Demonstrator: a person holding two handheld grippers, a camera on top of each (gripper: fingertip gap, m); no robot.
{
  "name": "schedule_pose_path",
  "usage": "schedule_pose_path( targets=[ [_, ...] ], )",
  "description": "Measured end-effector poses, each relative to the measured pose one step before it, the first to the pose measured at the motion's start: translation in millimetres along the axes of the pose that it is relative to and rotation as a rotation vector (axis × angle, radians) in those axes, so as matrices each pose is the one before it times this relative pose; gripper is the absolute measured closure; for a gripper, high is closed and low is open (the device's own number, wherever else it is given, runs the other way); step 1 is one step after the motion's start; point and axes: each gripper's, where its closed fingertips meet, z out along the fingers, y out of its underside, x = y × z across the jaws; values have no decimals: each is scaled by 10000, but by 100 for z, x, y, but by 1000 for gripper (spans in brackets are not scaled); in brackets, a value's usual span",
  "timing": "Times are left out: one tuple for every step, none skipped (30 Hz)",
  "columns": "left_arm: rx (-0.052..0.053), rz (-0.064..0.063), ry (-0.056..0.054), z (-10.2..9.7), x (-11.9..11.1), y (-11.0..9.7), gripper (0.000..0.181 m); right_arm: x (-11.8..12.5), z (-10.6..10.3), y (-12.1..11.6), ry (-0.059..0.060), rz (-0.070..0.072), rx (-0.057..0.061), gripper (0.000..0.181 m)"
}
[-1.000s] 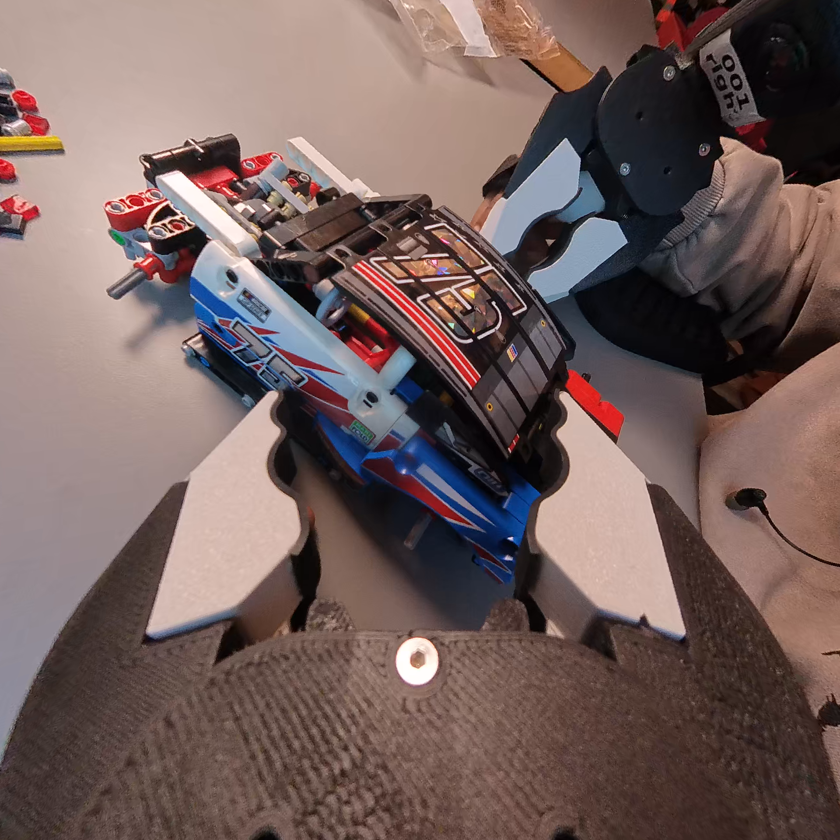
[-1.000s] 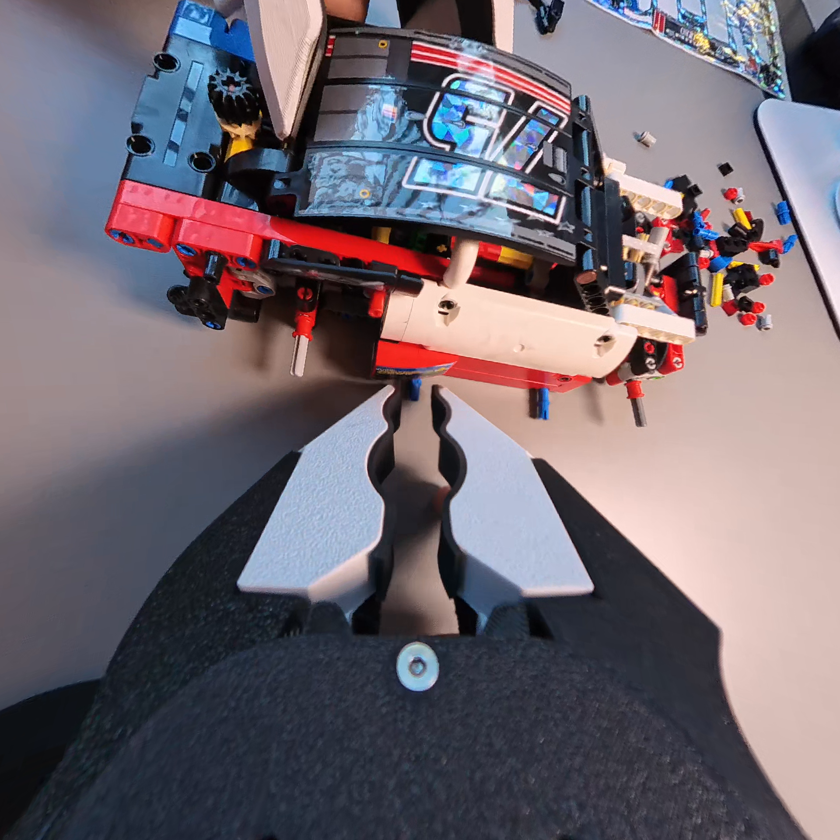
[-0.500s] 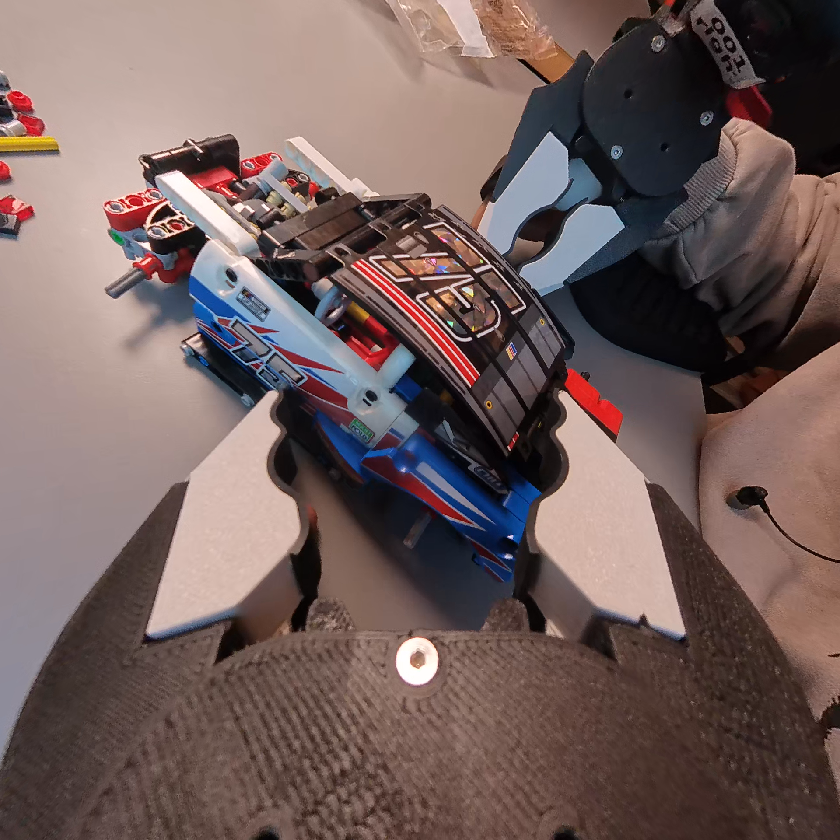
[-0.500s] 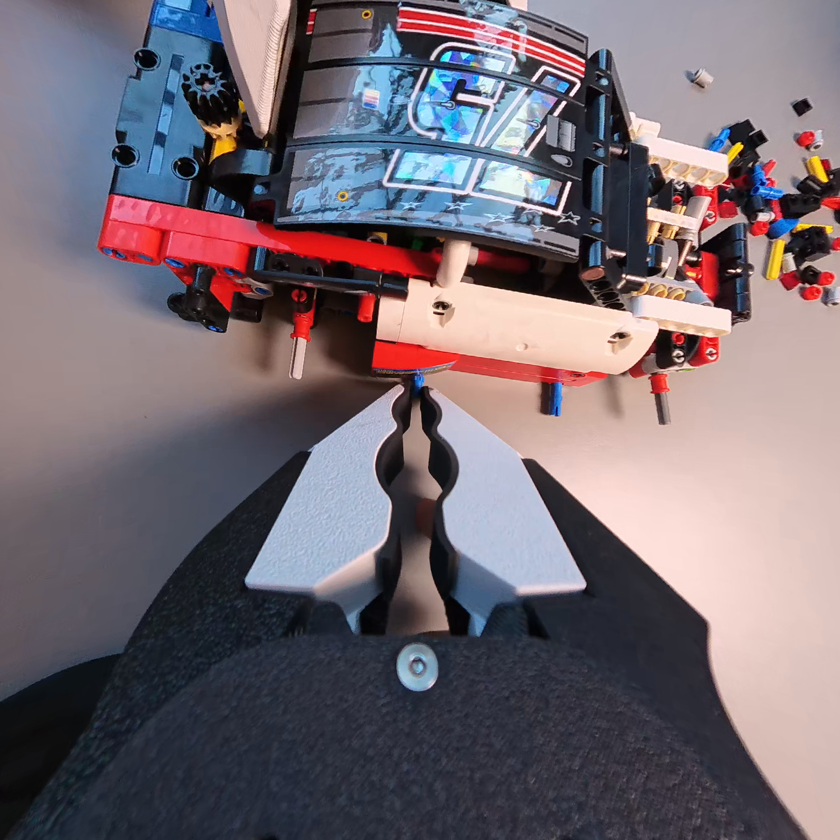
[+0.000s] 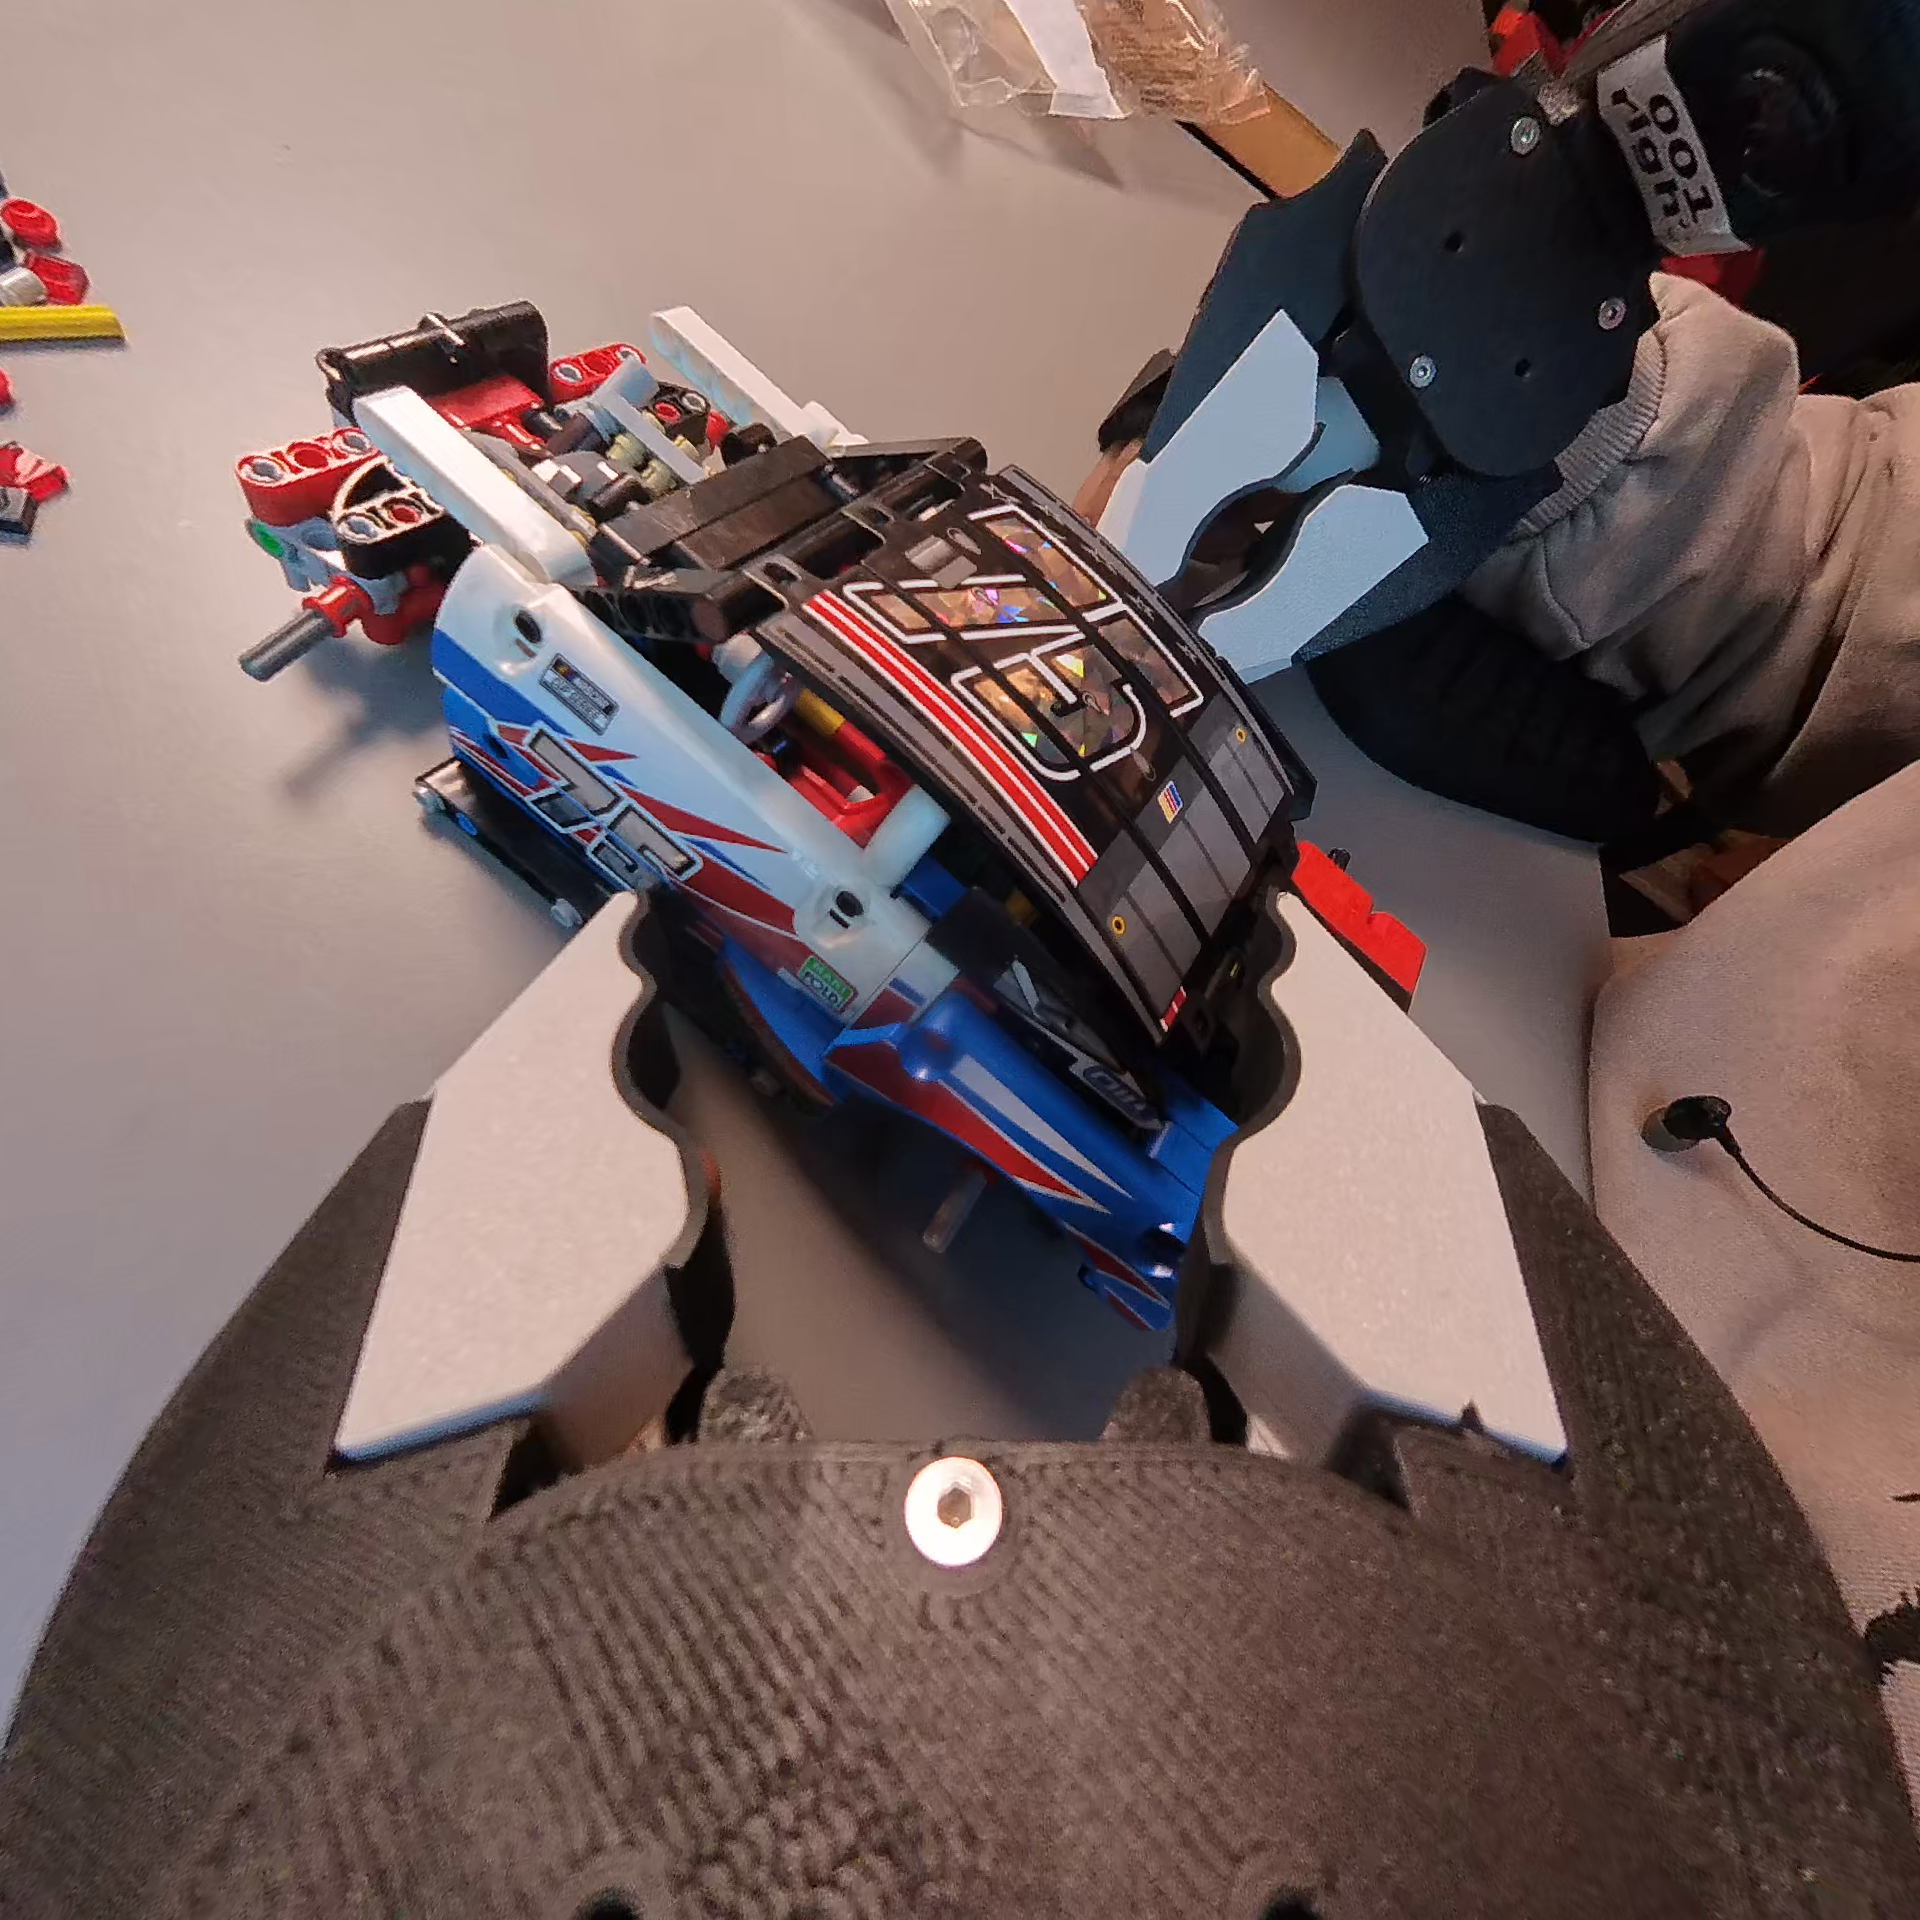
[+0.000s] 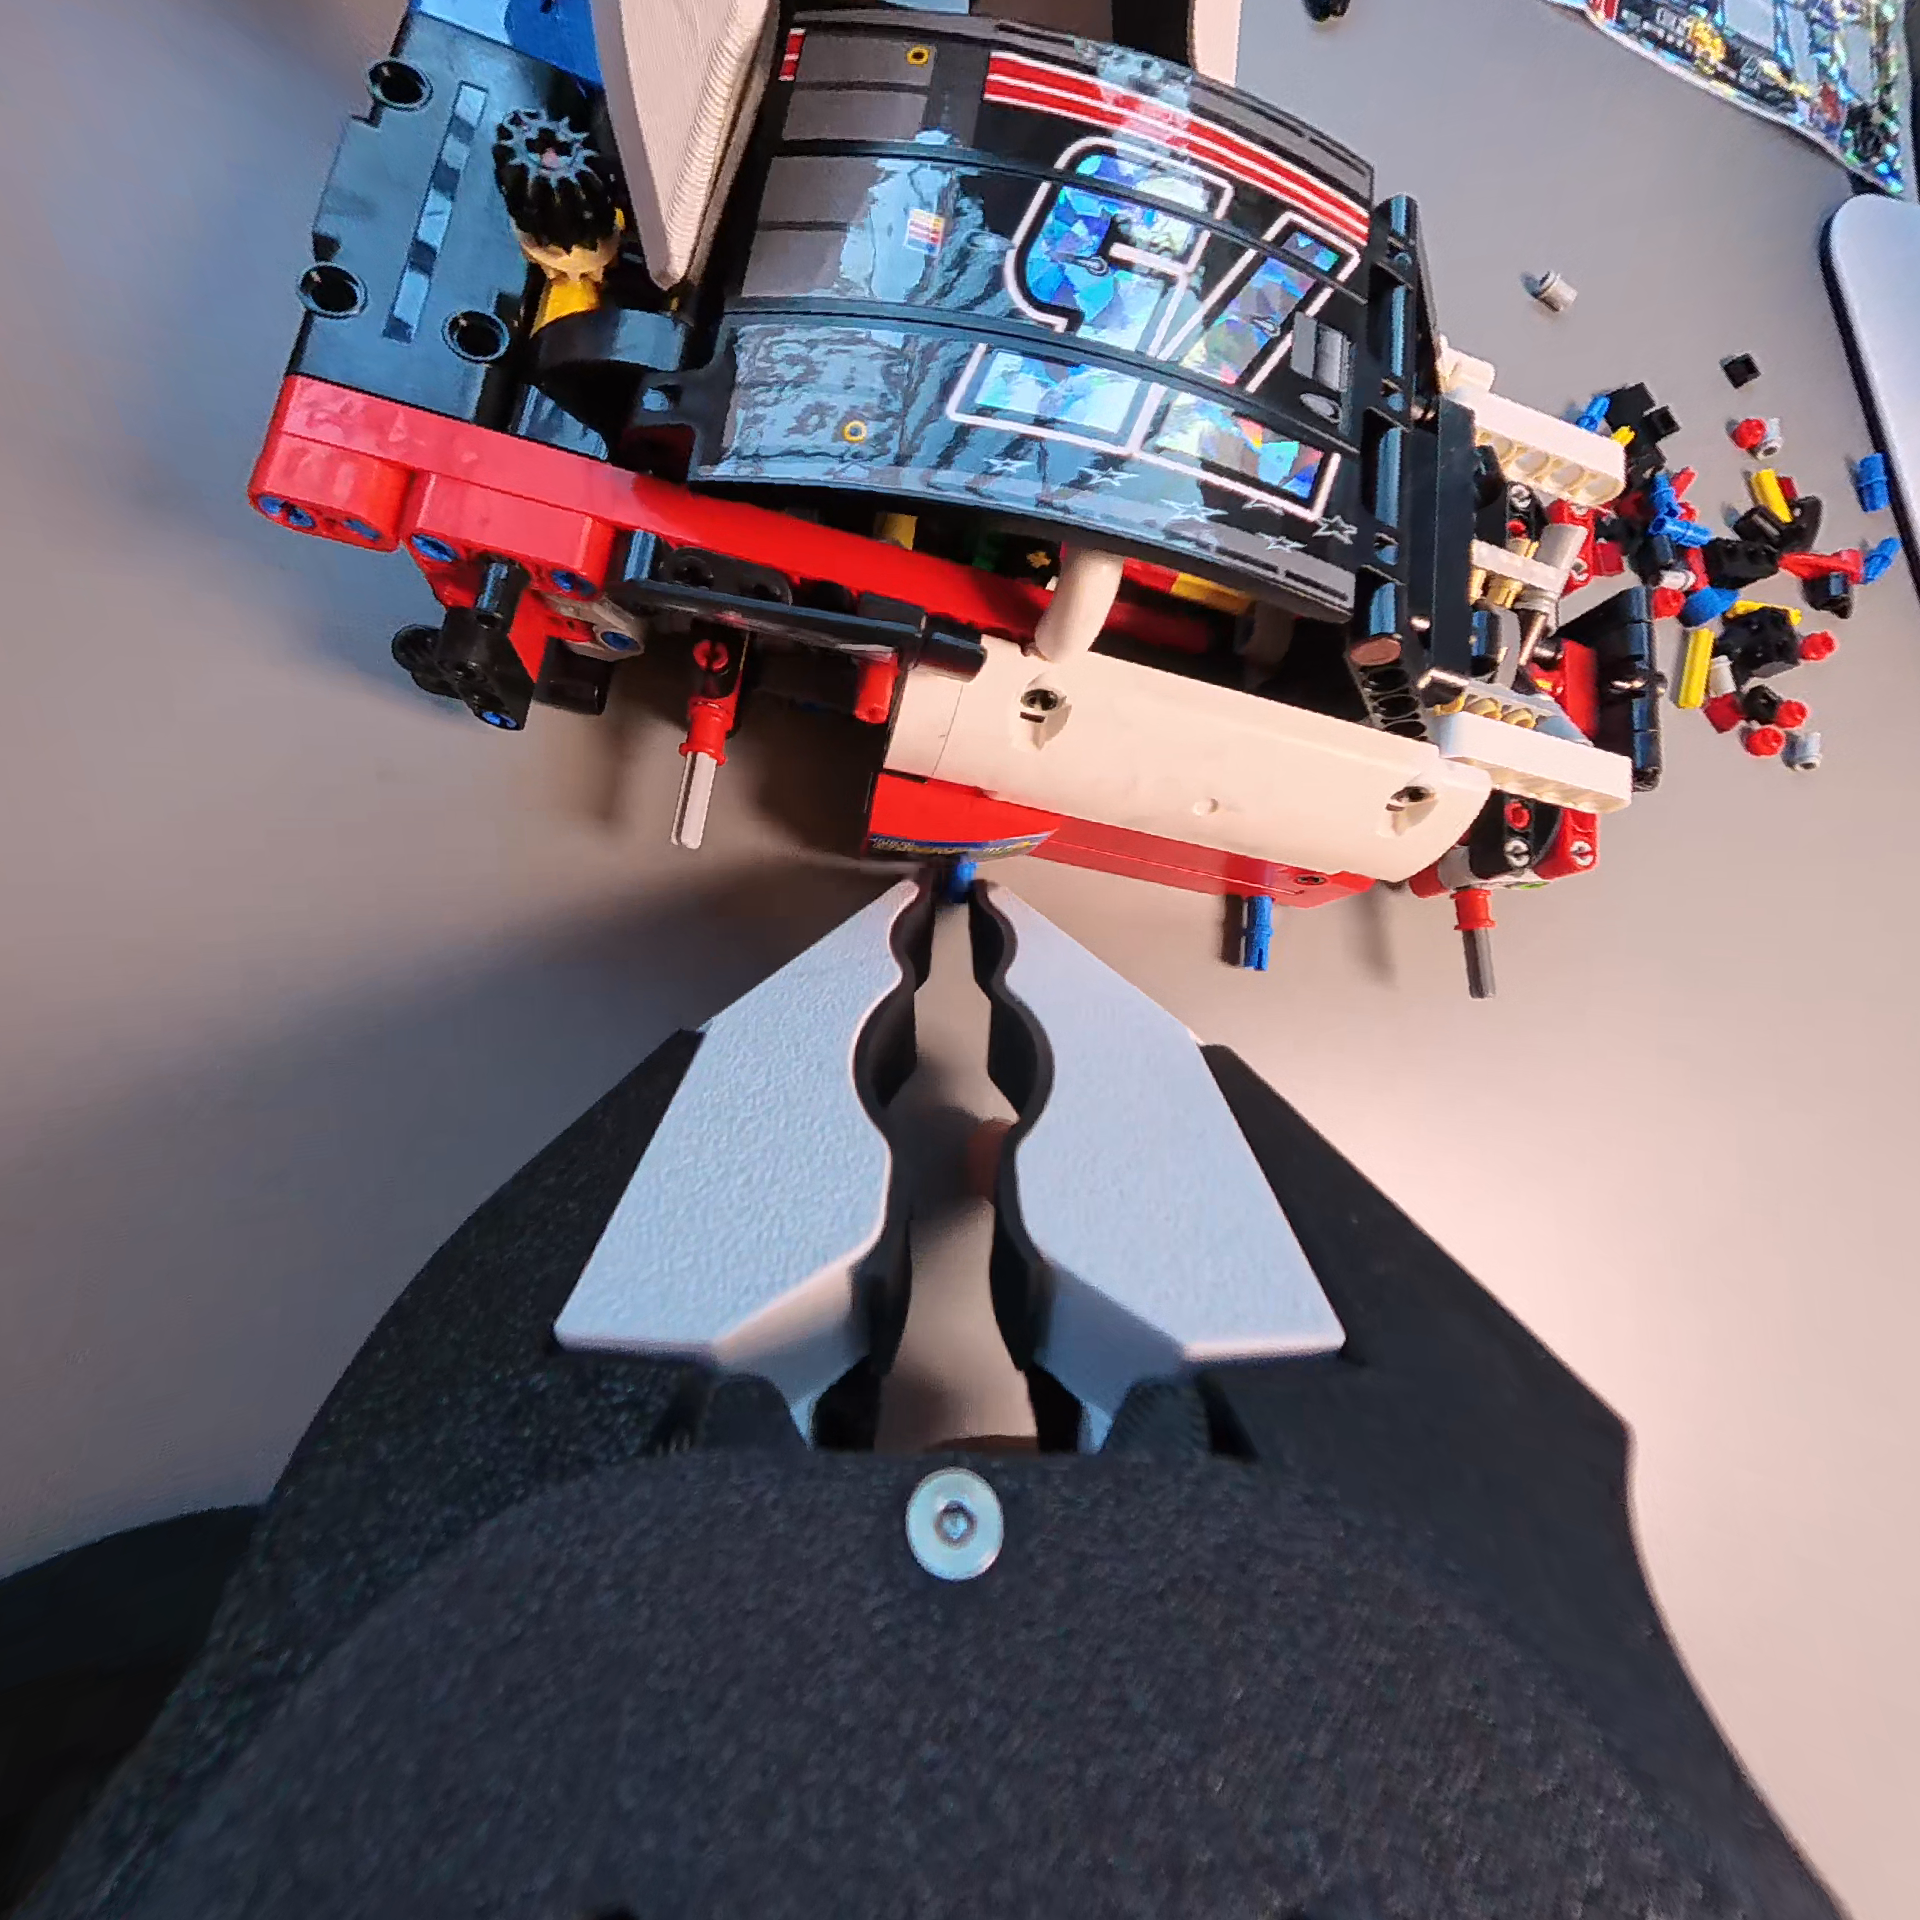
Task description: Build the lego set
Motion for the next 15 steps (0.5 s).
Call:
schedule_pose_path(
  targets=[
    [41, -12, 2, -23, 1, -18, 71, -111, -176, 154, -136, 79, -107, 176],
    [37, -5, 7, -20, -1, -6, 71, 66, -104, 196, -74, 164, -94, 177],
    [11, 7, -2, 7, -5, -1, 71, 90, 4, 23, -14, 112, 32, 180],
    [0, 0, 0, 0, 1, 0, 71, -16, 40, -28, -27, 31, 21, 181],
    [6, -2, 4, -3, 1, -7, 71, -83, 48, 4, -56, -9, -52, 181],
    [12, -5, 5, 1, 6, -2, 71, 25, 66, 24, 3, 1, -81, 181],
    [16, -8, 4, 1, -2, 2, 71, 16, 21, -9, -39, 38, -29, 181],
    [16, -13, 3, -4, 3, -6, 71, -5, 15, -11, -63, 58, -3, 181],
    [5, -19, 9, 15, 1, 12, 71, 8, 8, -20, -48, 38, 42, 181],
    [-10, -12, 9, 7, 6, 24, 71, -5, 18, -19, -34, 16, 50, 181],
    [-13, 8, -2, 11, 0, 24, 71, 12, 18, -27, -17, -26, 46, 181],
    [-22, -2, -2, 12, 9, 8, 71, 1, 21, -30, -8, -31, 58, 181],
    [-29, 5, -3, 7, 3, 17, 71, 23, 16, -34, -27, -11, 99, 181],
    [-27, 4, 25, 50, 41, 14, 71, 7, 78, -125, -1, -15, 132, 181],
    [-28, 12, 40, 36, 54, 9, 71, -43, 211, -337, 48, -120, 176, 181]
  ],
)
